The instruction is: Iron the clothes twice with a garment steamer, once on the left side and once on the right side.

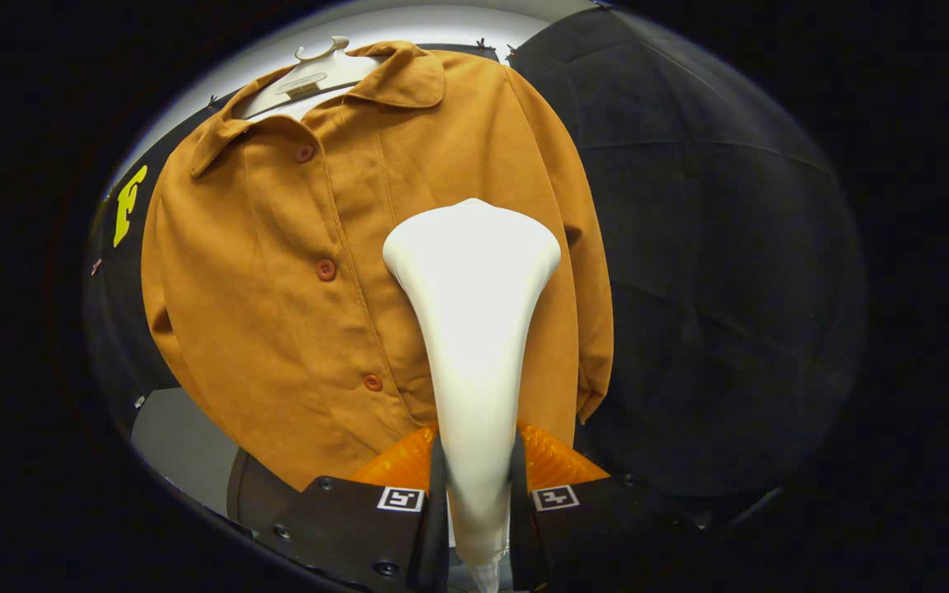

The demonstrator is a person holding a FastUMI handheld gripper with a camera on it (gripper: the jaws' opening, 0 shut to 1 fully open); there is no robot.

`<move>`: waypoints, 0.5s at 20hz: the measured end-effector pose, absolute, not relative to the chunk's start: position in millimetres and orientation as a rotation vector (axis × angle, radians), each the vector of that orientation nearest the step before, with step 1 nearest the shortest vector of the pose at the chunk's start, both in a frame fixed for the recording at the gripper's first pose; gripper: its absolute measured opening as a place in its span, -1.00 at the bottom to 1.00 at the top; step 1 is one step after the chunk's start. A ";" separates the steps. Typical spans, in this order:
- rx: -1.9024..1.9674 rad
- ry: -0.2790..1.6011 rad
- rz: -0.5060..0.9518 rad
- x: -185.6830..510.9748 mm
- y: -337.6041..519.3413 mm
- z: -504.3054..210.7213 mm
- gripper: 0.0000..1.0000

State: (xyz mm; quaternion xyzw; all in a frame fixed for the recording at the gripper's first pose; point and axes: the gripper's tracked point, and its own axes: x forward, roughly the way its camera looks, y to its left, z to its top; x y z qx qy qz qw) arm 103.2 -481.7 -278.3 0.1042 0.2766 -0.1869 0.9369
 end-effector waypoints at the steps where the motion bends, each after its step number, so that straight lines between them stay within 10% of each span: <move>1: 0.212 0.580 -0.388 98.5 -483.6 -285.0 -0.34; 10: 0.233 0.696 -0.409 72.1 -480.6 -336.4 -0.34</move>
